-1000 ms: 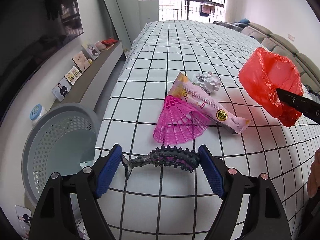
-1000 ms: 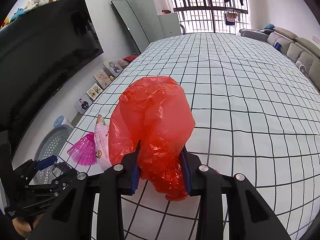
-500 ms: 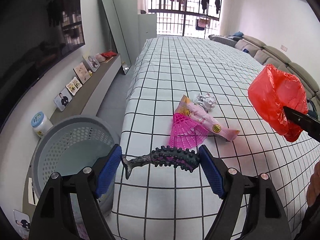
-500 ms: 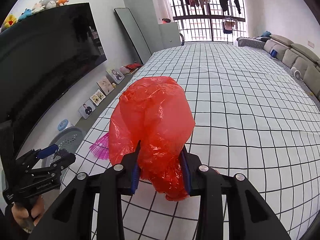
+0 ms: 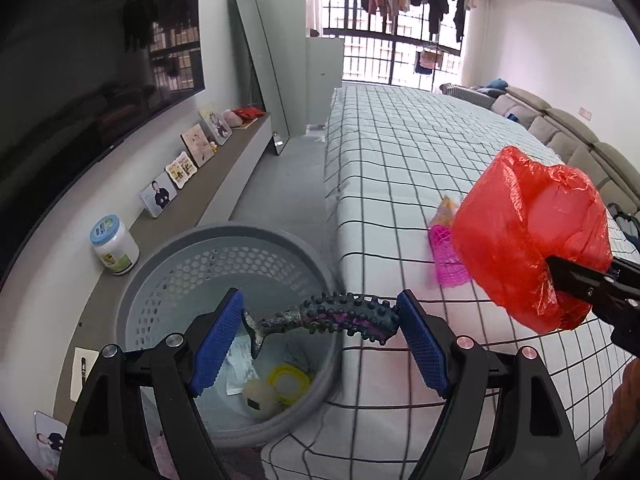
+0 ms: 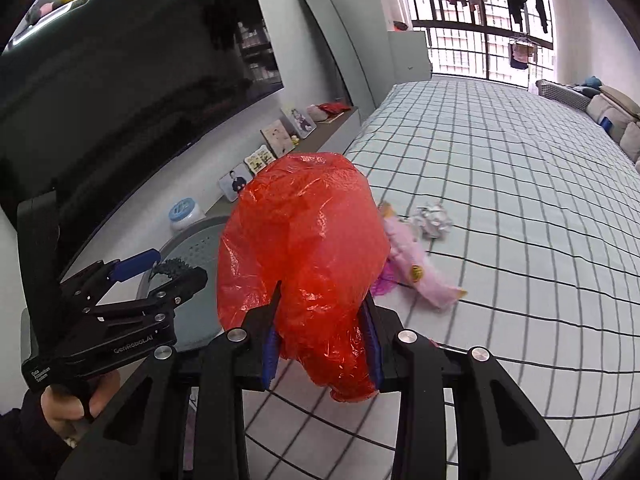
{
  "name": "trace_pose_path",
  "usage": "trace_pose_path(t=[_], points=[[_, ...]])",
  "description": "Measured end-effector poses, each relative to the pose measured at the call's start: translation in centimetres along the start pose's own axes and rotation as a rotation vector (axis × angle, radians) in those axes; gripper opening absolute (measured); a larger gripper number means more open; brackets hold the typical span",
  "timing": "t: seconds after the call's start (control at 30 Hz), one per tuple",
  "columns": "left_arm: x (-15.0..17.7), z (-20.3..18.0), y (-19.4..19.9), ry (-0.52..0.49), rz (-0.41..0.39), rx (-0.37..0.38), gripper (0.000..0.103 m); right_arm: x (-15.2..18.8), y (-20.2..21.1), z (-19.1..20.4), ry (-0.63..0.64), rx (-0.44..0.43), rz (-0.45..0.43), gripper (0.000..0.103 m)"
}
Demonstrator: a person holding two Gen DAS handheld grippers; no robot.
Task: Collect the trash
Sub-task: 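Carry the red bag and toy fish over the grey basket and open both tools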
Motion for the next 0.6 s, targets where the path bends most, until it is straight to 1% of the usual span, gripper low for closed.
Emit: trace_pose_path(t=[0.1,0.33,0.43,0.6], points=[[0.5,2.5,-0.2,0.034,0.005,-0.024,0.076,-0.7,-2.0,2.8,0.039,-0.031,0.033,0.033],[1.6,8.1,-1.6,0.098,0.050,-0.094,0.076,-2.7,-6.5,8.3,0.123,-0.081,0.109,0.033],[1.9,10.0,-1.9,0.123,0.060,-0.114,0.076,-3.5,-8.1,10.2,0.153,-0.094,0.135,0.033],[2.0,12.7,-2.7,0.165,0.071,-0.133,0.076,-4.6,-10.8,12.2,0.187,-0.105,0.176,0.033]])
Point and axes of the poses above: each gripper's, at about its wrist camera, not at the fingertips, and y roughly against the way its jaws point, z to its left, x to its underside, the point moved 4 cm from there along -y, roughly the way its jaws point, and after that the axes turned 11 degrees about z, right-handed, at the moved point
